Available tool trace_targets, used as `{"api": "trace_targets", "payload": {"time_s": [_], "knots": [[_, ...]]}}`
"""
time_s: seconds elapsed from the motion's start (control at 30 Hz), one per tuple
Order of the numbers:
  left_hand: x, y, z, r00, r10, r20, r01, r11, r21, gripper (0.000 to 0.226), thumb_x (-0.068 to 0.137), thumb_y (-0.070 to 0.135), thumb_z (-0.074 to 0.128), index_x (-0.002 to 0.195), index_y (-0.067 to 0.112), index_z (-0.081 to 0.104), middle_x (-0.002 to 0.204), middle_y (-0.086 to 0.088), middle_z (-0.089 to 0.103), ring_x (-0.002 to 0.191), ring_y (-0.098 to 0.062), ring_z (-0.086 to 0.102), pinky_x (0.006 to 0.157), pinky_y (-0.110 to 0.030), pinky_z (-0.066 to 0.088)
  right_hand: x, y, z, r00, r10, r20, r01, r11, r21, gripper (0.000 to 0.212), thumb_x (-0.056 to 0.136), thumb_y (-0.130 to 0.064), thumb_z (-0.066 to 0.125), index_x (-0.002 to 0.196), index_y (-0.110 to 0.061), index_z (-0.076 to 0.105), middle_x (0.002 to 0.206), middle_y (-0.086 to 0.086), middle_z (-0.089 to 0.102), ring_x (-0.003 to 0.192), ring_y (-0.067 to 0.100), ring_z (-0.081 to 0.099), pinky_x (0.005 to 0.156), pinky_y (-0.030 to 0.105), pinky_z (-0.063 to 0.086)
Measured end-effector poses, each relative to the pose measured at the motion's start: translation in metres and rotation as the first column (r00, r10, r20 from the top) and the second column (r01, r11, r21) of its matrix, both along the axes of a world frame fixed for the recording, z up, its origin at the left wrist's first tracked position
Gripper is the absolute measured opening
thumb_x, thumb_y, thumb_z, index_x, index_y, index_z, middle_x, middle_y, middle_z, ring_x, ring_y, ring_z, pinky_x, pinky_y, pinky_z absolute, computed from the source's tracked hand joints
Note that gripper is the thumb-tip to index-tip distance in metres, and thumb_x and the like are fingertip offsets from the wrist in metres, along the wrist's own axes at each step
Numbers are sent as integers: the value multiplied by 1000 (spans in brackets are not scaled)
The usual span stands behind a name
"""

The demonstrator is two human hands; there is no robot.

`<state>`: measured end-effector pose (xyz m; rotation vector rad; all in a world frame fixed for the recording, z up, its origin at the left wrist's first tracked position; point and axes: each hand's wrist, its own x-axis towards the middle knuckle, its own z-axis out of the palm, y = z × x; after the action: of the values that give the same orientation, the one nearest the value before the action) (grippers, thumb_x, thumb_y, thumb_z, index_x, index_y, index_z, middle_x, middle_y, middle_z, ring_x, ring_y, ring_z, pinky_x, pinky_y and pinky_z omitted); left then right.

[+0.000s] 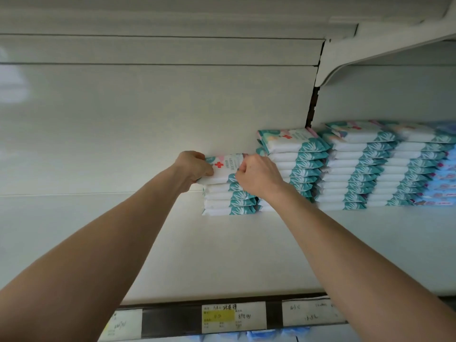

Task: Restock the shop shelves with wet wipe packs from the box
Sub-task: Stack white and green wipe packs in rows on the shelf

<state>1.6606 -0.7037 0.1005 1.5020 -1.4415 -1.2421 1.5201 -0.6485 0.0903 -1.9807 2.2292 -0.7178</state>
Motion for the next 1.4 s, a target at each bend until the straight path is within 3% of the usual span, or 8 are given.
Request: {"api": "trace_targets", "payload": {"time_s": [0.1,0.23,0.3,0.43,0.6,0.87,1.1,1.4], "knots": [[-8,2,-2,992,-15,128,21,999,-46,58,80,-8,64,135,6,51,113,-11,57,100,-26,57,93,-33,50,1,6,-1,995,2,-101,1,1000,32,24,89,0,51,67,-9,45,66,1,41,72,28,48,55,27,33],[-16,2,-1,971,-34,237,59,993,-98,41,83,-5,61,123,5,60,90,-4,54,88,-24,53,81,-30,48,7,12,-2,968,-26,-248,24,1000,-9,22,93,5,43,111,0,55,108,14,58,100,31,58,69,30,37],[-18,3,0,957,-34,288,70,991,-116,28,85,-2,59,111,8,64,92,-5,54,84,-23,51,73,-29,44,8,14,0,954,-32,-298,32,999,-4,25,94,3,42,114,-2,56,115,15,58,104,30,59,70,30,37],[-19,2,-2,941,-83,327,111,991,-69,38,89,4,55,126,10,59,90,-3,56,76,-18,52,59,-25,42,5,19,6,944,-7,-331,20,999,35,22,92,1,45,107,-5,60,112,11,62,104,27,58,72,29,36],[-13,8,2,913,-146,381,132,989,64,34,92,15,52,126,18,54,117,-9,52,97,-30,50,81,-44,50,5,20,14,917,12,-400,12,998,57,23,91,-2,47,108,-10,60,111,8,61,98,23,56,70,29,35],[-12,13,7,916,-189,354,169,982,86,38,90,14,58,127,21,52,88,-4,55,77,-20,56,75,-36,50,10,17,3,883,77,-462,-74,997,25,36,91,-2,47,125,-11,52,120,11,50,106,29,55,70,32,34],[-18,18,8,880,-163,446,159,986,48,50,89,12,57,137,15,44,118,-11,54,109,-30,56,84,-43,55,11,11,-3,875,67,-480,-59,998,31,41,94,-11,50,134,-14,44,125,11,51,113,29,50,75,33,36],[-22,26,4,823,-110,557,161,986,-43,49,92,16,54,139,15,44,129,-10,52,117,-29,53,85,-32,47,15,4,-8,849,65,-524,-42,998,56,34,98,-15,45,130,-15,54,122,12,49,110,29,53,73,31,33]]}}
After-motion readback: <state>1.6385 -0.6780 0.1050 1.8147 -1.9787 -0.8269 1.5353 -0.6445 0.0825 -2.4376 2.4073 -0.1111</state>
